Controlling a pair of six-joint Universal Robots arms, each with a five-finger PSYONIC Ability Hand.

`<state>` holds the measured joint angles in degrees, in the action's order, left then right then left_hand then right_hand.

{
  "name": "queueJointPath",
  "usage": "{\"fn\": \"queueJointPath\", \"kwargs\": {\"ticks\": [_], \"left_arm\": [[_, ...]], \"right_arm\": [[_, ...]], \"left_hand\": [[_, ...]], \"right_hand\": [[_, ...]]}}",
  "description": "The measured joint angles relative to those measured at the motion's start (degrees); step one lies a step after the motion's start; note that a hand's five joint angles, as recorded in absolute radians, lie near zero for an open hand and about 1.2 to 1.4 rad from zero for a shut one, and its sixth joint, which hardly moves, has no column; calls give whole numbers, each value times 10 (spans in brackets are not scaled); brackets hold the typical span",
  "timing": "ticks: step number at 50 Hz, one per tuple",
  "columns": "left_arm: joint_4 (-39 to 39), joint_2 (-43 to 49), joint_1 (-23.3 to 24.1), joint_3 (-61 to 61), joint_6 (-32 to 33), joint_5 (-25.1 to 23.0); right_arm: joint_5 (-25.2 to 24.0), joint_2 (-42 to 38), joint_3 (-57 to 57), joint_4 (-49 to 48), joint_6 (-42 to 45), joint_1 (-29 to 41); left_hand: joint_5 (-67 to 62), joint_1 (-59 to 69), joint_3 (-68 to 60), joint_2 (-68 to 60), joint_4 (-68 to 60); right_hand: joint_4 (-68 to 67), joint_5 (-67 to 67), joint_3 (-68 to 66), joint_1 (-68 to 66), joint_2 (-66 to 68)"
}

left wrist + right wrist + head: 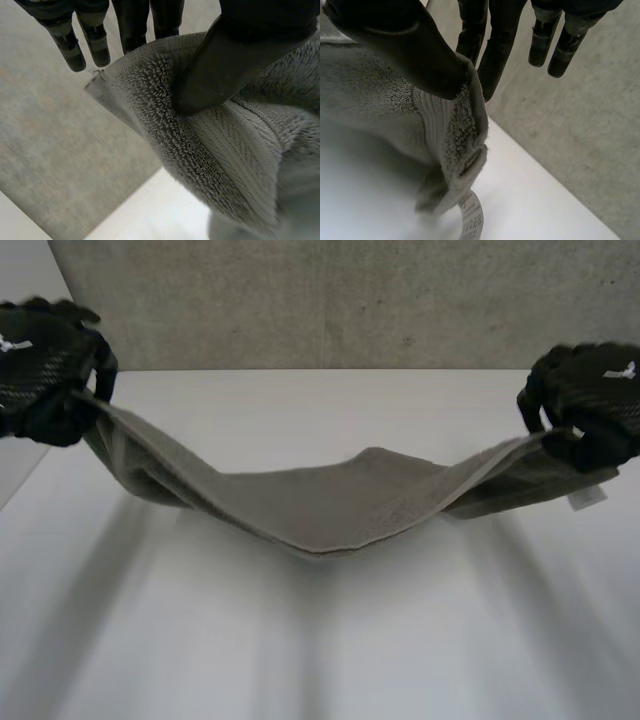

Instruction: Fold the towel.

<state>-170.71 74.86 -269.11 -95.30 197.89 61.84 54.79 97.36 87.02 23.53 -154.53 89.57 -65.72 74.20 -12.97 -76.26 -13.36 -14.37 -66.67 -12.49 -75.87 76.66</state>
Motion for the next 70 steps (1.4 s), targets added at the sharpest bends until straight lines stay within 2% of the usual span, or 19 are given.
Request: {"fn": "queueJointPath", "kwargs": {"ticks": [6, 10, 19, 27, 31, 34, 40, 46, 51, 59, 63, 70], "left_arm": [[-58, 11, -1, -27, -57, 4], [-91, 78, 0, -35, -75, 6], [-118, 284, 22, 62, -78, 30], [-121, 449, 85, 338, -76, 143], [-127, 460, 107, 463, -80, 199], [-148, 436, 114, 492, -87, 220], [-240, 385, 113, 412, -99, 229], [-296, 382, 106, 298, -99, 219], [-309, 389, 95, 205, -96, 194], [-307, 366, 83, 67, -85, 114], [-306, 310, 73, 11, -74, 88], [-298, 159, 36, -73, -70, 50]], "right_arm": [[-21, -10, -2, -9, -19, -6], [-16, -62, -8, -15, -1, 1], [54, -219, -107, -29, 48, 58], [162, -355, -330, -130, 43, 119], [212, -364, -438, -217, 8, 137], [225, -344, -462, -274, -32, 139], [194, -312, -384, -330, -94, 129], [164, -302, -274, -331, -104, 121], [141, -295, -185, -326, -101, 110], [103, -280, -44, -321, -82, 83], [83, -230, 20, -320, -66, 68], [31, -80, 102, -302, -57, 27]], "left_hand": [[0, 0, 0, 0, 0], [0, 0, 0, 0, 0], [0, 0, 0, -2, 0], [0, 2, 0, -2, 0], [0, 2, 0, -2, 0], [0, 2, 0, -2, 0], [-3, 2, 0, -4, 0], [-3, 2, 0, -4, 0], [-3, 2, 0, -4, 0], [-3, 2, 0, -4, 0], [-3, 2, 0, -4, 0], [-3, 2, 0, -4, 0]], "right_hand": [[0, -1, 0, 0, 0], [0, -1, 0, 0, 0], [0, -1, 0, 0, 0], [0, -1, 0, 0, 0], [0, -1, 0, 0, 0], [0, -1, 0, 0, 0], [0, -4, 0, 0, 0], [0, -3, 0, 0, 0], [0, -3, 0, 0, 0], [0, -4, 0, 0, 0], [0, -4, 0, 0, 0], [0, -4, 0, 0, 0]]}}
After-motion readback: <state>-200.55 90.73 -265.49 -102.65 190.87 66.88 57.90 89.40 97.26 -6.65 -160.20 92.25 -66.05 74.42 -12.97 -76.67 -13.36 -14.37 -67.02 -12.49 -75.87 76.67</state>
